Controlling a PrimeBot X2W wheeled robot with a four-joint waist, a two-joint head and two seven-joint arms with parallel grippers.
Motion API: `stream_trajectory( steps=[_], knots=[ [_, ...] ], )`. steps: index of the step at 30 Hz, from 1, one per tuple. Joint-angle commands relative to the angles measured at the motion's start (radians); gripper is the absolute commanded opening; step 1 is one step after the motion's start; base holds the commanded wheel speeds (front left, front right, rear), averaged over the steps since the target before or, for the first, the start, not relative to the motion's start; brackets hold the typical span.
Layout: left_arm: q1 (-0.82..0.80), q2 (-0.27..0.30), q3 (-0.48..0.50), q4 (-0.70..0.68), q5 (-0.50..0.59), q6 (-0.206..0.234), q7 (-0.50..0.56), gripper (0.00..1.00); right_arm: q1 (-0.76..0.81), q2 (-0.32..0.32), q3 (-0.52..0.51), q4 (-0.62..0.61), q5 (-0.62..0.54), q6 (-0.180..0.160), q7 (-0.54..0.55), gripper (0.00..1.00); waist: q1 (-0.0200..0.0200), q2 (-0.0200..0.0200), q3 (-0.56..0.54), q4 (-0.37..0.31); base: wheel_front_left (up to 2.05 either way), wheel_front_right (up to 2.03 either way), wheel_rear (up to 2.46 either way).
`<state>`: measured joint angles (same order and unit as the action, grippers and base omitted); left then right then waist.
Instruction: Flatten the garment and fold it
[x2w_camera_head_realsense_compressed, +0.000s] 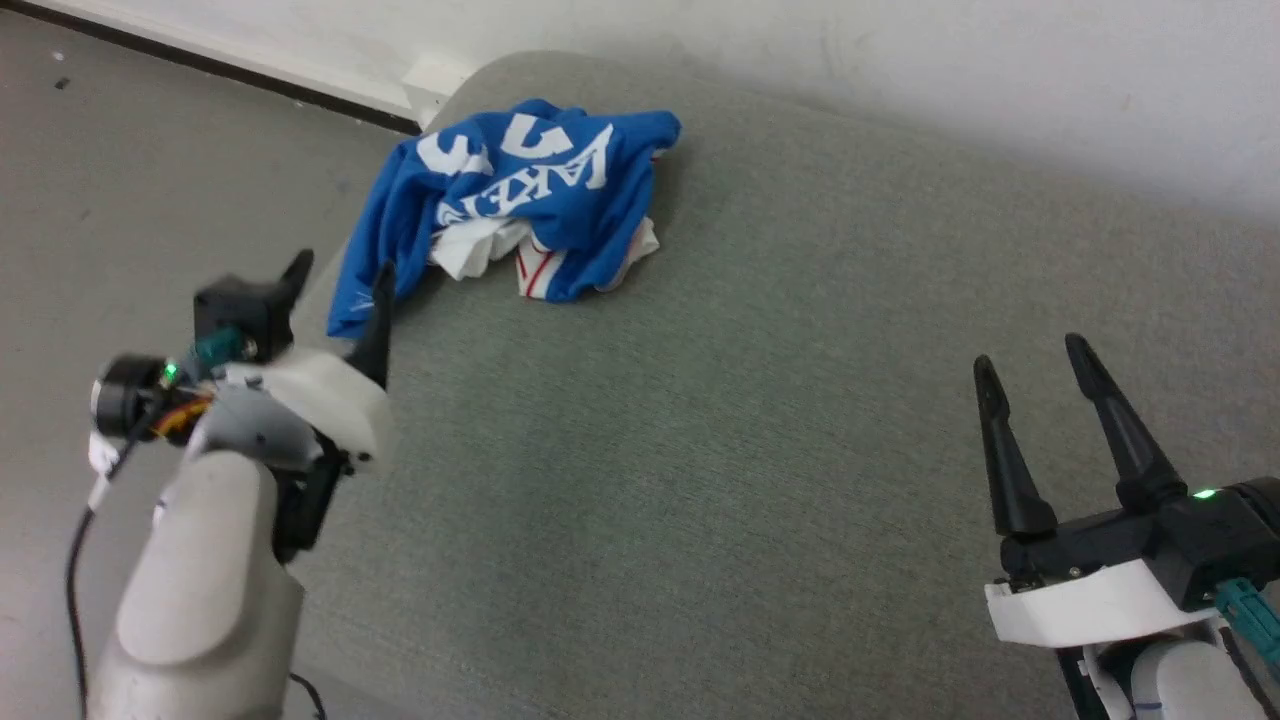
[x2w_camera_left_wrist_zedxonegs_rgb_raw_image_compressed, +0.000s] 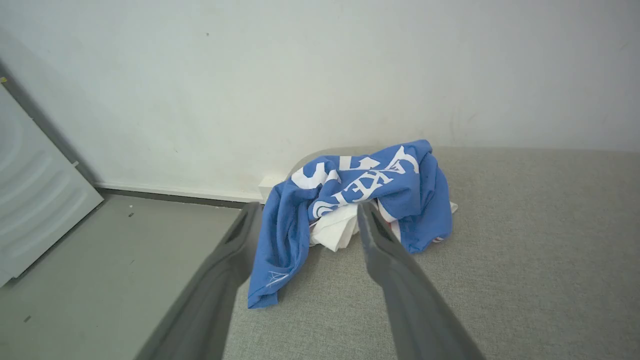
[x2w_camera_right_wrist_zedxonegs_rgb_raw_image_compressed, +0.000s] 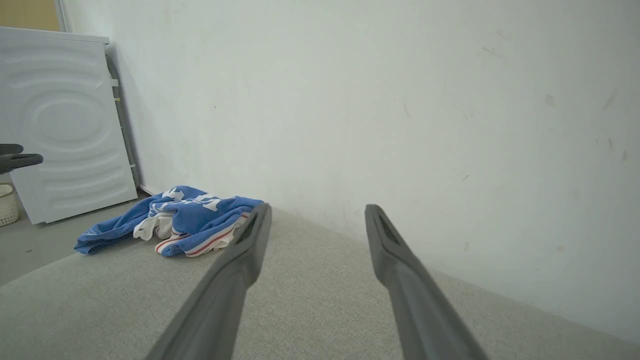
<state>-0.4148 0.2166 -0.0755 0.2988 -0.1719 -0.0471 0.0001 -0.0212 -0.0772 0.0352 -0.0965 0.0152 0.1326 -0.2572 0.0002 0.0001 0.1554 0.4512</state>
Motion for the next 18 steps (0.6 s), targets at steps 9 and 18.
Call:
stream_trajectory(
  steps=[9,18],
  knots=[
    [-0.331,0.161,-0.012,0.292,-0.002,-0.064,0.226,1.00,-0.052,-0.046,0.000,-0.039,-0.006,-0.002,-0.005,1.00,-0.0002,-0.0001,0.273,-0.245,0.00,0.00,0.00],
    [-0.514,0.289,0.033,0.531,-0.144,-0.082,0.476,1.00,-0.088,-0.051,-0.011,-0.080,-0.002,-0.002,-0.005,1.00,-0.0002,-0.0001,0.374,-0.335,0.00,0.00,0.00]
  ],
)
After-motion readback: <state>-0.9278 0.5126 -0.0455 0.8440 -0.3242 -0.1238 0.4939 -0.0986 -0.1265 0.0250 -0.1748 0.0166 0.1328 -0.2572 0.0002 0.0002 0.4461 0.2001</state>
